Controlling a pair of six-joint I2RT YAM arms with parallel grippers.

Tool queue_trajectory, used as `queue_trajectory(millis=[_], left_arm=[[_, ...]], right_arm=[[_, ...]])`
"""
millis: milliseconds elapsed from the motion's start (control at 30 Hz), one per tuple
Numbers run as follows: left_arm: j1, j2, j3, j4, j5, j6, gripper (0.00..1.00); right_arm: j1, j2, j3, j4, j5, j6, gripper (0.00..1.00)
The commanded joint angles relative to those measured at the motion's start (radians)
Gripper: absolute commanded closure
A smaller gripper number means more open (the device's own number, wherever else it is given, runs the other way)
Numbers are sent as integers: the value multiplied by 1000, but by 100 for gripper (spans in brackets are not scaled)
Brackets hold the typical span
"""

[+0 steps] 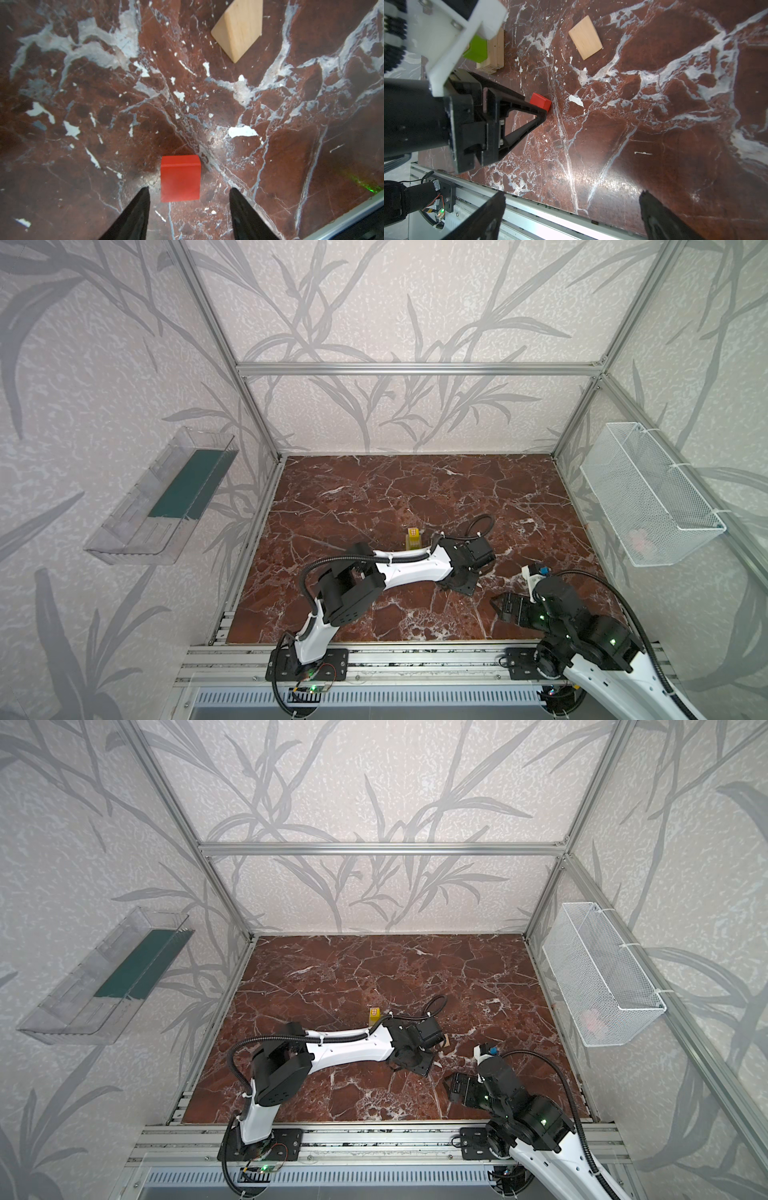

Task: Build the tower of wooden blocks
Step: 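Raise the left gripper and move it toward the red cube, then close the left gripper on the red cube and lift it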

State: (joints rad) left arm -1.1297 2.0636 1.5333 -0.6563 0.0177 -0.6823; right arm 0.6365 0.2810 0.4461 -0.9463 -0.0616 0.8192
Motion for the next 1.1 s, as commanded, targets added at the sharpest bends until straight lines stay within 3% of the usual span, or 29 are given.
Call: queue_trajectory(millis=[0,800,1067], left_arm=[[-4,28,34,-37,-39,-28,40],[-1,96,67,-135,-137,-204,56],[-15,86,54,-121,-119,-270,57]], right_arm=[[-2,6,16,21,-10,-8,1],[-2,21,3,55,-19,-25,1],[-2,41,2,77,-24,-30,1]])
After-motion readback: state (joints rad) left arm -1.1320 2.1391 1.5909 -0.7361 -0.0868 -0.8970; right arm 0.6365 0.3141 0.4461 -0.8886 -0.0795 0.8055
